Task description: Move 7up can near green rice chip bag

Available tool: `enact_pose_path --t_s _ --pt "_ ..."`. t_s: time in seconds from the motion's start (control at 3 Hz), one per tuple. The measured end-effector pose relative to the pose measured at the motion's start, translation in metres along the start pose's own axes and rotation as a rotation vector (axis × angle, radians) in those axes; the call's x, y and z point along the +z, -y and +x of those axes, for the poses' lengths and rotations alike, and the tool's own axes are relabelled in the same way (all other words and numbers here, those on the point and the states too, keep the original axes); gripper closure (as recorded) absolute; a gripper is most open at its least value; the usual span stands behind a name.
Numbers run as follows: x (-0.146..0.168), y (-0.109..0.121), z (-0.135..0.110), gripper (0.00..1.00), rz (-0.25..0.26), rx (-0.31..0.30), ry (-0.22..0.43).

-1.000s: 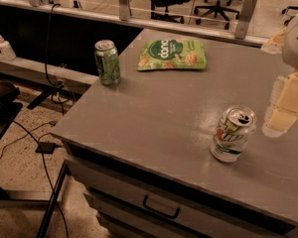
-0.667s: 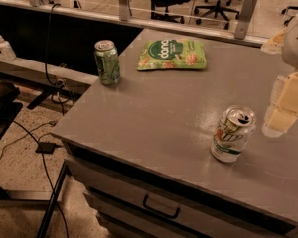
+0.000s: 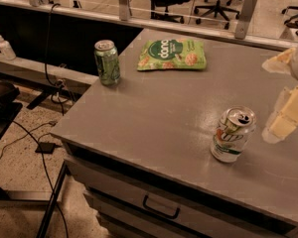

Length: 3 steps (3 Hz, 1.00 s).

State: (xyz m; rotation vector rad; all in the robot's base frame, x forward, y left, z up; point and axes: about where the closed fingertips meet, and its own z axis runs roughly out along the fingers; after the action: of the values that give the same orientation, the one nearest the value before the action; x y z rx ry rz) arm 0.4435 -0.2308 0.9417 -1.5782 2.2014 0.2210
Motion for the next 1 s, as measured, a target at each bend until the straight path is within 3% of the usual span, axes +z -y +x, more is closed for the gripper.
enact_pose_path --t_s 0.33,0.67,1.0 --pt "0.014 -0.006 0.024 0.0 -0.047 0.077 0.189" --pt "0.006 -0.014 0.015 0.0 -0.068 0.109 0.291" --pt "0.008 -0.013 0.011 0.0 -0.071 0.096 0.329"
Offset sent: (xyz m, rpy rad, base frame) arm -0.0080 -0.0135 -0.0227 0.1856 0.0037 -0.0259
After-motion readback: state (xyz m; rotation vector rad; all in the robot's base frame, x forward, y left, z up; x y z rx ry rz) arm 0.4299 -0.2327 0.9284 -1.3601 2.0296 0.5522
